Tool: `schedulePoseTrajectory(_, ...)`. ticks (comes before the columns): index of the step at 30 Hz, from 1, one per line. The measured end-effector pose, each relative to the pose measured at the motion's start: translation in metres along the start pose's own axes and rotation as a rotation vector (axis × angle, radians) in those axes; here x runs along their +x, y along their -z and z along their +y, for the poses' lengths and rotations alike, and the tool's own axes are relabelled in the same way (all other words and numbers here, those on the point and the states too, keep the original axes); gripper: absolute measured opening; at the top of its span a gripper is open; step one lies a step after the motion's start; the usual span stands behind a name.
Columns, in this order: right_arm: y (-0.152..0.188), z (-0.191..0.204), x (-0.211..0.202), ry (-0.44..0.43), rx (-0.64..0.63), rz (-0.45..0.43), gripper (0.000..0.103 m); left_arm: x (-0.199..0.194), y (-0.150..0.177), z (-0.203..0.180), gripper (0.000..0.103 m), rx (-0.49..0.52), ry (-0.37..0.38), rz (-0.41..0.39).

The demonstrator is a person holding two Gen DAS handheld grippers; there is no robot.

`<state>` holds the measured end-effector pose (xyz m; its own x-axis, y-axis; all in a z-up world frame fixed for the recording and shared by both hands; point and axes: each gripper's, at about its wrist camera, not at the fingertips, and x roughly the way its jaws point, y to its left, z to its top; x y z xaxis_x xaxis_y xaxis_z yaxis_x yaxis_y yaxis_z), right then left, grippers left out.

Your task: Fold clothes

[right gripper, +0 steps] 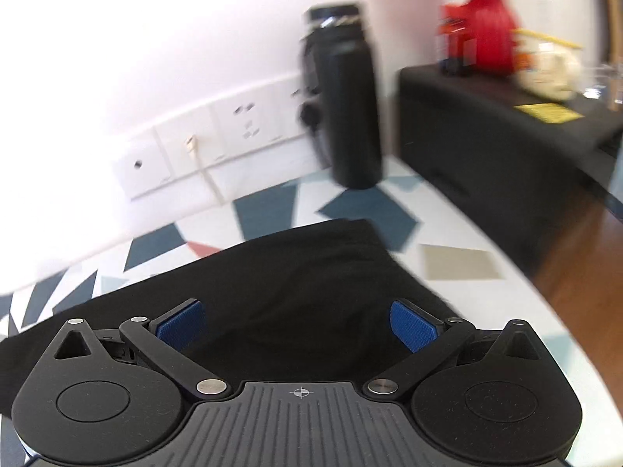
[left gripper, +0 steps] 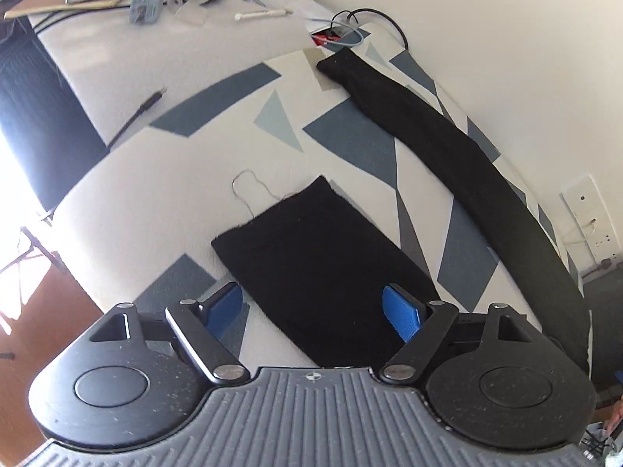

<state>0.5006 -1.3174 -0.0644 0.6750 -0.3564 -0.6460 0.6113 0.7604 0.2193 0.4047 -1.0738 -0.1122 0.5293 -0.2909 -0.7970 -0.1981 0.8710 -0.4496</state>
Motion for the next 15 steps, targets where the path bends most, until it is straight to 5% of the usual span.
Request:
schedulePoseTrajectory(9, 0.028, -0.069, -0.128, 0.176, -0.013, -0.137, 0.102, -0.003, 0.025, 0.009, 0.08, 0.036, 0.154, 0.01)
schedulePoseTrajectory(15, 0.067, -0.15, -0.181, 0.226, 0.197, -0.144, 0.102, 0.003, 0.013, 0.021, 0.078, 0.024, 0.14, -0.001)
